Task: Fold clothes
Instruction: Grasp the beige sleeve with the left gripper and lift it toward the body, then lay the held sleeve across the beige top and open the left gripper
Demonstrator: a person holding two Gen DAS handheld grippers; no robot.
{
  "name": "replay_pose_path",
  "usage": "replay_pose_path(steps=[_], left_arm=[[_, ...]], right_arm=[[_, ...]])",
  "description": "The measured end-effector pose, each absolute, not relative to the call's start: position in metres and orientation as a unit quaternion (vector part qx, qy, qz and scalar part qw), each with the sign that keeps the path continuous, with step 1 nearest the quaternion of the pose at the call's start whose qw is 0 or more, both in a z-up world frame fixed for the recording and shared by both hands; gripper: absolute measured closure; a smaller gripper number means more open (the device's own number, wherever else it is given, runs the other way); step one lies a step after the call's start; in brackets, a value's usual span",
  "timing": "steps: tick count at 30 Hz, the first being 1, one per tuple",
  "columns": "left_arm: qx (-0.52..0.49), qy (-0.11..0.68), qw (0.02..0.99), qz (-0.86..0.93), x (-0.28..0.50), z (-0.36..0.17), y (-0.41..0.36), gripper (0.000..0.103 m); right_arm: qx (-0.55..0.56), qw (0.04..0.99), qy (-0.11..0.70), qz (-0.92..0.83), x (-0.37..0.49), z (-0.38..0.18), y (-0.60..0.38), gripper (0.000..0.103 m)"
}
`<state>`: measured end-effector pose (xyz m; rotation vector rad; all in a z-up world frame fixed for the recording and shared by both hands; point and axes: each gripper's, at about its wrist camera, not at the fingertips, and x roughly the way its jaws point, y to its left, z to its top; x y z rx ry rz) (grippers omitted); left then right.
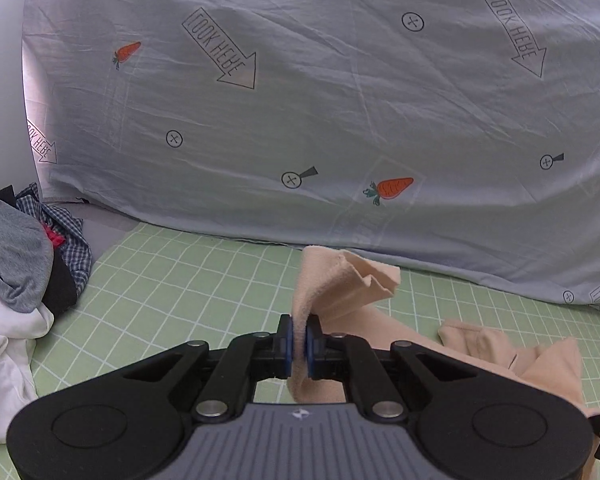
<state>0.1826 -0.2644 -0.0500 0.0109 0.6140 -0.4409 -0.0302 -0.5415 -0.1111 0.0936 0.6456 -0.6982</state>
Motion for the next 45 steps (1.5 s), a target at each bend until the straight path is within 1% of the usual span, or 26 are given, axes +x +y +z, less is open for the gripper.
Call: replay_pose_path(steps=[2, 5, 7, 11, 16, 26, 29, 30, 31, 32, 34, 35, 38, 40, 41, 43, 45], left_arm=[[-0.006, 0.297, 0.932, -0.207, 0.185, -0.046, -0.258, 0.095], [0.012, 0.309, 0.933, -0.186, 0.188, -0.062, -0.253, 0.095], [0.018, 0.334, 0.927, -0.169, 0.192, -0.082, -0.247, 0.095], [0.005, 0.408, 0.903, -0.138, 0.199, -0.131, -0.228, 0.095], [-0.012, 0.448, 0.885, -0.125, 0.195, -0.159, -0.217, 0.095], [-0.006, 0.460, 0.878, -0.129, 0.197, -0.164, -0.218, 0.094], [-0.001, 0.461, 0.878, -0.130, 0.198, -0.164, -0.219, 0.092], [-0.001, 0.462, 0.877, -0.130, 0.198, -0.164, -0.219, 0.091], [-0.002, 0.463, 0.877, -0.131, 0.199, -0.165, -0.218, 0.091], [-0.005, 0.464, 0.876, -0.131, 0.199, -0.165, -0.217, 0.091], [-0.008, 0.465, 0.875, -0.133, 0.200, -0.165, -0.215, 0.091], [-0.009, 0.466, 0.875, -0.134, 0.200, -0.165, -0.215, 0.091], [-0.007, 0.466, 0.875, -0.135, 0.200, -0.165, -0.215, 0.090], [-0.005, 0.466, 0.875, -0.134, 0.200, -0.165, -0.216, 0.090], [-0.004, 0.465, 0.875, -0.134, 0.200, -0.165, -0.216, 0.090], [-0.004, 0.464, 0.875, -0.134, 0.200, -0.165, -0.216, 0.090], [-0.006, 0.462, 0.877, -0.134, 0.199, -0.166, -0.215, 0.090]], right_arm=[[0.042, 0.891, 0.312, -0.327, -0.026, -0.112, -0.536, 0.000], [0.035, 0.895, 0.321, -0.309, -0.019, -0.119, -0.528, 0.000], [0.034, 0.893, 0.338, -0.295, -0.014, -0.129, -0.525, 0.000], [0.042, 0.885, 0.378, -0.269, -0.007, -0.147, -0.522, 0.000], [0.054, 0.889, 0.379, -0.251, -0.019, -0.137, -0.518, 0.000], [0.167, 0.880, 0.344, -0.281, -0.017, -0.136, -0.565, 0.000], [0.203, 0.874, 0.332, -0.292, -0.014, -0.137, -0.582, 0.000], [0.215, 0.871, 0.328, -0.296, -0.013, -0.138, -0.587, 0.002], [0.227, 0.868, 0.324, -0.299, -0.013, -0.138, -0.593, 0.006], [0.239, 0.865, 0.319, -0.303, -0.012, -0.139, -0.599, 0.008], [0.262, 0.865, 0.311, -0.294, -0.001, -0.141, -0.608, 0.018], [0.274, 0.865, 0.307, -0.288, 0.005, -0.143, -0.613, 0.020], [0.299, 0.864, 0.299, -0.271, 0.024, -0.147, -0.626, 0.034], [0.297, 0.865, 0.308, -0.262, 0.038, -0.150, -0.630, 0.056], [0.296, 0.865, 0.312, -0.257, 0.045, -0.151, -0.632, 0.062], [0.290, 0.865, 0.322, -0.251, 0.058, -0.153, -0.635, 0.095], [0.275, 0.866, 0.334, -0.251, 0.070, -0.156, -0.636, 0.097]])
